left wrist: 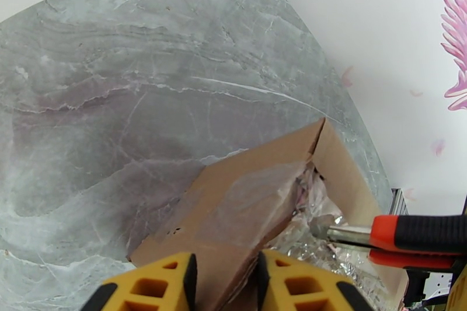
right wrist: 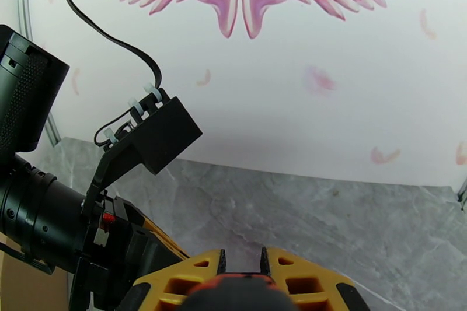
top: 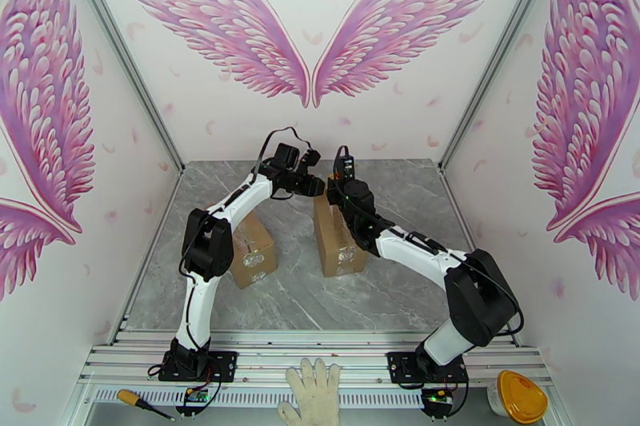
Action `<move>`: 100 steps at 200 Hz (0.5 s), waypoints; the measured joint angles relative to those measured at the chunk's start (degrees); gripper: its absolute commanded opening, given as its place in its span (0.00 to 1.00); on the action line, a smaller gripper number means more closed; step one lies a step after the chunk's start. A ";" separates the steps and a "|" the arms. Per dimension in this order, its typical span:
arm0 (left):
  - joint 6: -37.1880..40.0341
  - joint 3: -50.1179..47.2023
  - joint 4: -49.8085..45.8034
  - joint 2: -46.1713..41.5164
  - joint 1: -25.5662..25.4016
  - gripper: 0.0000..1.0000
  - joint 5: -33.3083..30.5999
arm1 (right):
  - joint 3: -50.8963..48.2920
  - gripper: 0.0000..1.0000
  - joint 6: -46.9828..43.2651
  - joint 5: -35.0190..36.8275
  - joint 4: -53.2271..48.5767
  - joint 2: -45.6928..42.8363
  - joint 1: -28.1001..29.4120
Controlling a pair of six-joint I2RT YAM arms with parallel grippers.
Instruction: Unpack the express box
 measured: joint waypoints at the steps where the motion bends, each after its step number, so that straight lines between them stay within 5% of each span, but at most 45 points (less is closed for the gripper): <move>1: -0.02 0.00 -0.02 0.00 -0.02 0.31 0.00 | -0.04 0.00 0.00 0.00 -0.02 -0.04 0.00; 67: -0.50 -0.94 1.38 -0.09 0.09 0.33 0.90 | -3.23 0.00 1.75 0.42 -3.91 -4.94 1.03; 100: -0.22 -2.60 3.56 -0.59 0.42 0.51 1.75 | -3.50 0.00 1.97 -0.46 -5.92 -6.03 1.07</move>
